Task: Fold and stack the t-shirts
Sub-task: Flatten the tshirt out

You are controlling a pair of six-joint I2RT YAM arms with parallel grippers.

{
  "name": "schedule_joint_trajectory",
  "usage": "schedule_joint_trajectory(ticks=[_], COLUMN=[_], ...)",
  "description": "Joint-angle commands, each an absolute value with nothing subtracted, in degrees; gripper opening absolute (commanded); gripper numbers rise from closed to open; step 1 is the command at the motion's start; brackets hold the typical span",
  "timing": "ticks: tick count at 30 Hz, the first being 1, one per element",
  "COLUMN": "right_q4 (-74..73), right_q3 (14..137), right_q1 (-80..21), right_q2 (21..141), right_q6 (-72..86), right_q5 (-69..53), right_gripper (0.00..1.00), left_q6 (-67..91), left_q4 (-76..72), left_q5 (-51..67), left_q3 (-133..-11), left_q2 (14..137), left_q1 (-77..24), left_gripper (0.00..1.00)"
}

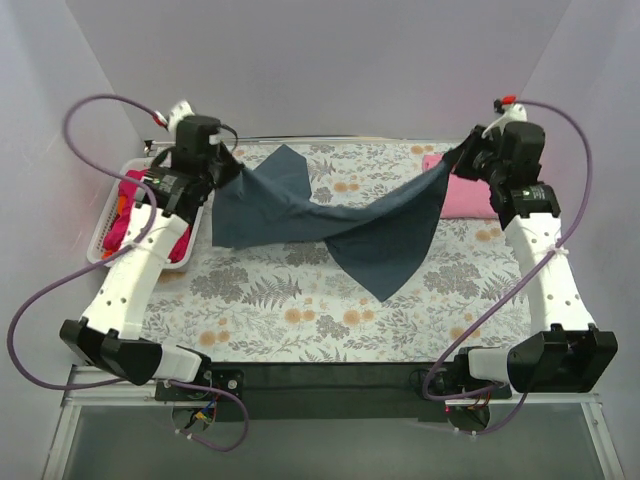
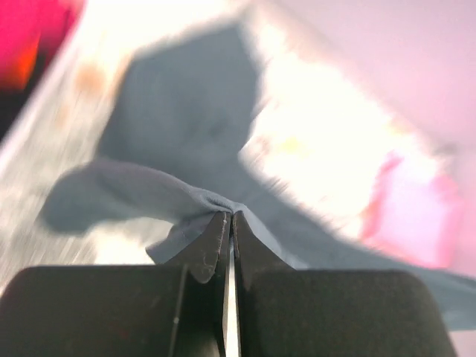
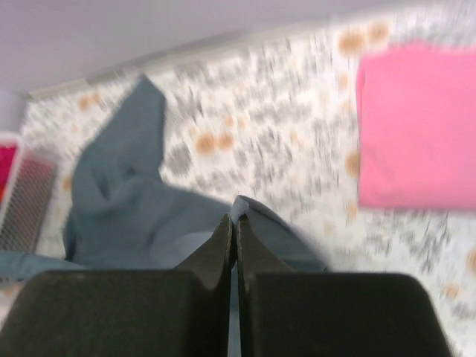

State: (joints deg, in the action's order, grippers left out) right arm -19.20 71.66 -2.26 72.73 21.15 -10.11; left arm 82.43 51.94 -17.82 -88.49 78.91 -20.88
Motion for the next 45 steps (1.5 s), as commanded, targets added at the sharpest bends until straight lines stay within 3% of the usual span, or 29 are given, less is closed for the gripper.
schedule_joint_trajectory(ticks=[1,3,8,18,27,39,45], right_q4=[-16.1,-16.1,-15.2,-8.4,-8.1,-7.1,-6.7], right_q3=[85.2,92.7,103.5,101.1,103.6,105.9,101.6], right_q1=[-1.8,-1.7,-1.6,-1.6,-1.6,-1.6,-1.6], right_q2=[73.5,74.8,74.9,61.1,58.9,67.2,75.2], right_q6=[17.5,16.6,15.4,10.8,9.8,12.6,14.9], right_q5=[-8.9,-8.5,-8.1,-6.3,-7.9,-12.7,-17.0], right_gripper=[0.01,0.01,0.01,0.01,0.01,0.01,0.01], left_q6=[76.7,72.5,65.1,59.8,60.0,55.0,52.5], left_q4=[46.5,43.3,29.7,21.3,20.7,17.2,14.7], left_q5=[-25.8,-27.4,-26.2,-20.8,-17.9,-19.9,-23.5], left_q3=[-104.4,-114.2,-123.4,-123.1,-125.8,-130.3,-120.2], left_q2=[79.2,81.3,81.1,71.5,70.3,79.4,86.9], left_q1=[-20.5,-20.5,-20.5,-20.5,-20.5,-20.5,-20.2], left_gripper=[0.00,0.00,0.00,0.00,0.00,0.00,0.00])
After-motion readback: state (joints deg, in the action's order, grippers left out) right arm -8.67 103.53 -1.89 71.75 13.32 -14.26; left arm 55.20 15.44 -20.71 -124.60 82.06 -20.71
